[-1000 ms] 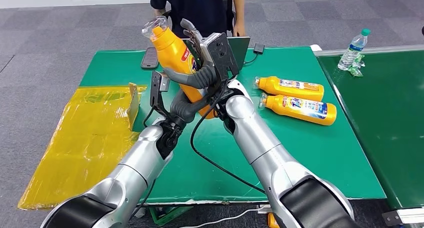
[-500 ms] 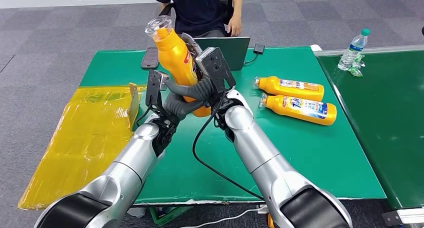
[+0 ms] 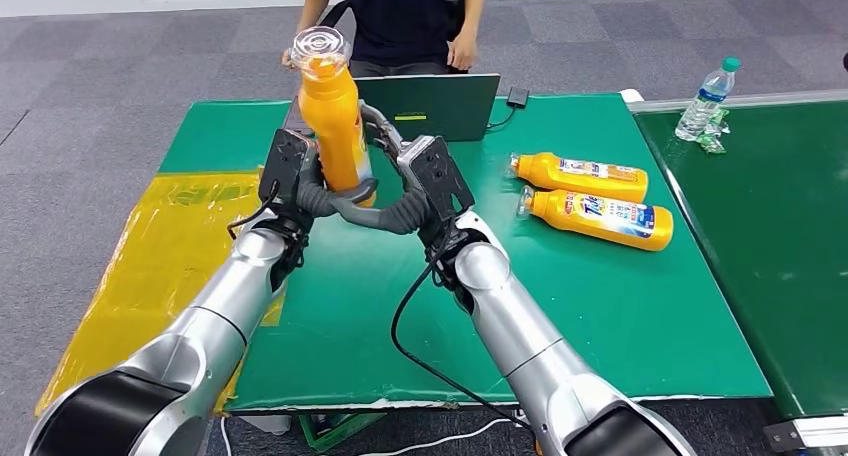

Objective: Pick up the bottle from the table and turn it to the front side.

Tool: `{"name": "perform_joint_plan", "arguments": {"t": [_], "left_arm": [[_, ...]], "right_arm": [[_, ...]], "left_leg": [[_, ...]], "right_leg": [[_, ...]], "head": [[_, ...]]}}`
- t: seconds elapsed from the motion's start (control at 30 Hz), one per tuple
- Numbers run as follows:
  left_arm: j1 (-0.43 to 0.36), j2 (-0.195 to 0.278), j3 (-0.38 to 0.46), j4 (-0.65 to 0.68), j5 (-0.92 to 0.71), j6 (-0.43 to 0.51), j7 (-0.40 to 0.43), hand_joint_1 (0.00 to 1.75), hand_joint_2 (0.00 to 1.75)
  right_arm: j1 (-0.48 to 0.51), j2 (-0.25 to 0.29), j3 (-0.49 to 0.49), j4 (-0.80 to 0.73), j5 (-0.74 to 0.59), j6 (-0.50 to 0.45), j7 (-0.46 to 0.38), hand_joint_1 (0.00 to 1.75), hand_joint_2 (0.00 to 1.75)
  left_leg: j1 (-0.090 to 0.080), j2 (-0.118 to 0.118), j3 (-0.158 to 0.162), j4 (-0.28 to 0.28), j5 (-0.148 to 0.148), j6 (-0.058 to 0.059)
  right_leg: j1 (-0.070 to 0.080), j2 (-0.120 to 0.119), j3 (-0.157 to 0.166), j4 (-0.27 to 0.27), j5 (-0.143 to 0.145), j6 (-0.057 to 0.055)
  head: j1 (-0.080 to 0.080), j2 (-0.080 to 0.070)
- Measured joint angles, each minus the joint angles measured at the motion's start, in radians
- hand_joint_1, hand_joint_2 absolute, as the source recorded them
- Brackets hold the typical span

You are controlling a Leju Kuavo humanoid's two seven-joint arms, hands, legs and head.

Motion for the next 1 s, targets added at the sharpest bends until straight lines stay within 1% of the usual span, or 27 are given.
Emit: {"name": "perform_joint_plan", "arguments": {"t": [0.1, 0.27, 0.47, 0.57, 0.73, 0.8, 0.87, 1.0], "left_arm": [[-0.009, 0.038, 0.000, -0.005, -0.072, 0.048, 0.001, 1.75, 1.75], [-0.022, 0.119, 0.000, -0.017, -0.203, 0.126, 0.011, 1.75, 1.75], [-0.048, 0.220, -0.019, -0.020, -0.351, 0.228, 0.084, 1.75, 1.75], [-0.056, 0.246, -0.031, -0.020, -0.368, 0.234, 0.092, 1.75, 1.75], [-0.058, 0.268, -0.048, -0.020, -0.387, 0.244, 0.104, 1.75, 1.75], [-0.061, 0.280, -0.067, -0.018, -0.441, 0.278, 0.139, 1.75, 1.75], [-0.065, 0.302, -0.093, -0.014, -0.513, 0.314, 0.183, 1.75, 1.75], [-0.069, 0.350, -0.129, 0.002, -0.617, 0.354, 0.249, 1.75, 1.75]], "right_arm": [[0.022, -0.009, 0.000, -0.002, -0.003, -0.003, -0.015, 0.00, 1.75], [0.049, -0.020, 0.000, -0.006, -0.011, 0.003, -0.027, 0.00, 1.75], [0.052, -0.022, 0.000, -0.007, -0.018, 0.011, -0.030, 0.00, 1.75], [0.052, -0.022, 0.000, -0.007, -0.020, 0.014, -0.030, 0.00, 1.75], [0.052, -0.022, 0.001, -0.006, -0.021, 0.015, -0.030, 0.00, 1.75], [0.052, -0.022, 0.001, -0.006, -0.022, 0.015, -0.030, 0.00, 1.75], [0.053, -0.022, 0.002, -0.005, -0.025, 0.013, -0.030, 0.00, 1.75], [0.060, -0.027, 0.001, -0.005, -0.031, 0.009, -0.030, 0.00, 1.75]], "left_leg": [[0.000, 0.000, 0.000, 0.000, 0.000, 0.000], [0.000, 0.000, 0.000, 0.000, 0.000, 0.000], [0.000, 0.001, 0.000, 0.000, 0.000, -0.001], [0.000, 0.000, 0.000, 0.000, 0.001, -0.001], [-0.001, 0.000, -0.001, 0.000, 0.001, -0.001], [-0.001, 0.000, -0.001, 0.000, 0.001, -0.001], [0.000, 0.001, -0.001, 0.000, 0.000, -0.001], [0.001, 0.001, -0.001, 0.000, 0.001, -0.001]], "right_leg": [[0.000, 0.000, 0.000, 0.000, 0.000, 0.000], [0.000, 0.000, 0.000, 0.000, 0.000, 0.000], [0.000, 0.000, -0.001, 0.001, 0.000, 0.000], [0.001, -0.001, -0.001, 0.001, 0.000, 0.000], [0.001, 0.000, -0.001, 0.001, 0.000, 0.000], [0.001, 0.000, -0.001, 0.001, 0.000, 0.000], [0.000, 0.000, -0.002, 0.001, 0.000, 0.000], [0.000, 0.001, -0.002, 0.001, 0.000, -0.001]], "head": [[0.000, 0.000], [0.000, 0.000], [0.000, 0.000], [0.000, 0.000], [0.000, 0.000], [0.000, 0.000], [0.000, 0.000], [0.000, 0.000]]}}
